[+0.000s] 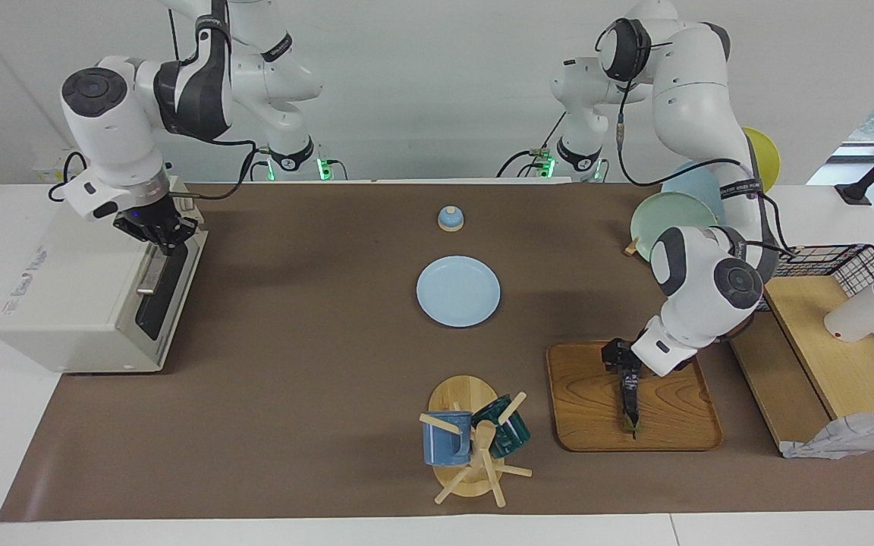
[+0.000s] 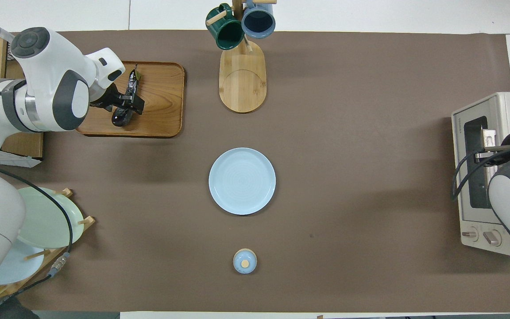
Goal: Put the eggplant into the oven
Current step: 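Grasp the eggplant with the left gripper while the right gripper grips the oven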
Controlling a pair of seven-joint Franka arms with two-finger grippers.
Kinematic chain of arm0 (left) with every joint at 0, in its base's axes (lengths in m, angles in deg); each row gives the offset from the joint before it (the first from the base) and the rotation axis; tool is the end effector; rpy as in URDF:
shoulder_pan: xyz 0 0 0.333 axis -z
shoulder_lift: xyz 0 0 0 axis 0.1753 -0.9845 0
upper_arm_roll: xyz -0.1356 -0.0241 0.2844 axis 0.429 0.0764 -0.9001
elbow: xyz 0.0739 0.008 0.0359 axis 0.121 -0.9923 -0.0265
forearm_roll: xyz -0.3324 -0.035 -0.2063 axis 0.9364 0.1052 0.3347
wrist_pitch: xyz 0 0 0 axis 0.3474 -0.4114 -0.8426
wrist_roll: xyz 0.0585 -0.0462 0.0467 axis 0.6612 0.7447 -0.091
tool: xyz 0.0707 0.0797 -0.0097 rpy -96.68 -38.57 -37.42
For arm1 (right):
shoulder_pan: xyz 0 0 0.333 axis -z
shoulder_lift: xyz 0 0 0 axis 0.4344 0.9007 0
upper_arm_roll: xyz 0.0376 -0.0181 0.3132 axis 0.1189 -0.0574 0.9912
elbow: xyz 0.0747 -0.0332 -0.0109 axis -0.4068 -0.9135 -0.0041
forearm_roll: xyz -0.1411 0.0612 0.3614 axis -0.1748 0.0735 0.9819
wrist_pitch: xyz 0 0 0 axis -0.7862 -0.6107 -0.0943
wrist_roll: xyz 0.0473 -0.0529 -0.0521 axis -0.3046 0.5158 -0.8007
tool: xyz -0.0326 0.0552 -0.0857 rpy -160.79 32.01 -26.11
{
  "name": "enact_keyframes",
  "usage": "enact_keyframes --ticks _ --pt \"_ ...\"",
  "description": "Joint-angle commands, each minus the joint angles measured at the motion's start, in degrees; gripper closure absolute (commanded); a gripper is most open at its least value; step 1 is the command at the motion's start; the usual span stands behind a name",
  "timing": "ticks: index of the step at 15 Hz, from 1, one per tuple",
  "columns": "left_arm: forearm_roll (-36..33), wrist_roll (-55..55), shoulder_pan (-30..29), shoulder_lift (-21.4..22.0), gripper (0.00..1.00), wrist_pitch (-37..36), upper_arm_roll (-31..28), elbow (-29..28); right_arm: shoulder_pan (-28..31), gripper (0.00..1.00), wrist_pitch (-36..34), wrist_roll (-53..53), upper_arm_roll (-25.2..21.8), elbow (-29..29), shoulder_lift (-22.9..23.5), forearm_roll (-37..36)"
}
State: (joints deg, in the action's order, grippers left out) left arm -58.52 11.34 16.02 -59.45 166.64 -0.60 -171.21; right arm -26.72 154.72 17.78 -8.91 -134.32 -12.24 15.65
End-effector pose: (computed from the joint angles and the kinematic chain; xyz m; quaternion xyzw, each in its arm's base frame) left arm 0.6904 -0.1046 0.3128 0.9940 -0.1003 -0.0236 0.0380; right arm 0.5237 -0.0744 0.4835 0.9947 -0.0068 -0.0272 0.0994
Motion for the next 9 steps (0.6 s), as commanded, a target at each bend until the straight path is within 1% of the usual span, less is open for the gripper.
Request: enact_keyframes --ticks 1,2,3,5,7,8,9 --pt "-0.9 0.9 0.6 1.4 0.27 2.5 -0.7 -2.8 2.3 1.0 1.7 -2.7 0.5 -1.6 -0.5 -1.4" --pt "-0.9 0.9 0.5 1.4 0.58 2.0 -0.7 -2.5 2.6 1.0 2.6 -3.7 0.5 -1.8 -0.4 -1.4" --pt "-0.9 1.0 0.1 1.4 1.0 1.4 -0.6 -2.0 3.2 1.0 3.7 -4.1 0.5 -2.5 -0.4 -1.4" --pt "-0.2 1.7 -0.5 1.2 1.0 -1.7 -0.6 0.2 4.7 1.0 4.9 -5.6 0.6 -3.7 -0.5 -1.4" --pt "2.0 1.6 -0.6 1.3 1.0 -5.8 -0.6 3.5 4.9 1.0 5.1 -6.1 0.6 -4.2 -0.5 -1.3" --pt "3.3 1.5 -0.6 2.2 1.0 -6.9 -0.8 3.8 4.8 1.0 5.0 -5.9 0.6 -4.4 -0.5 -1.2" --pt "4.5 1.4 -0.4 4.7 1.0 -7.3 -0.9 3.0 4.7 1.0 5.1 -5.7 0.6 -4.7 -0.5 -1.0"
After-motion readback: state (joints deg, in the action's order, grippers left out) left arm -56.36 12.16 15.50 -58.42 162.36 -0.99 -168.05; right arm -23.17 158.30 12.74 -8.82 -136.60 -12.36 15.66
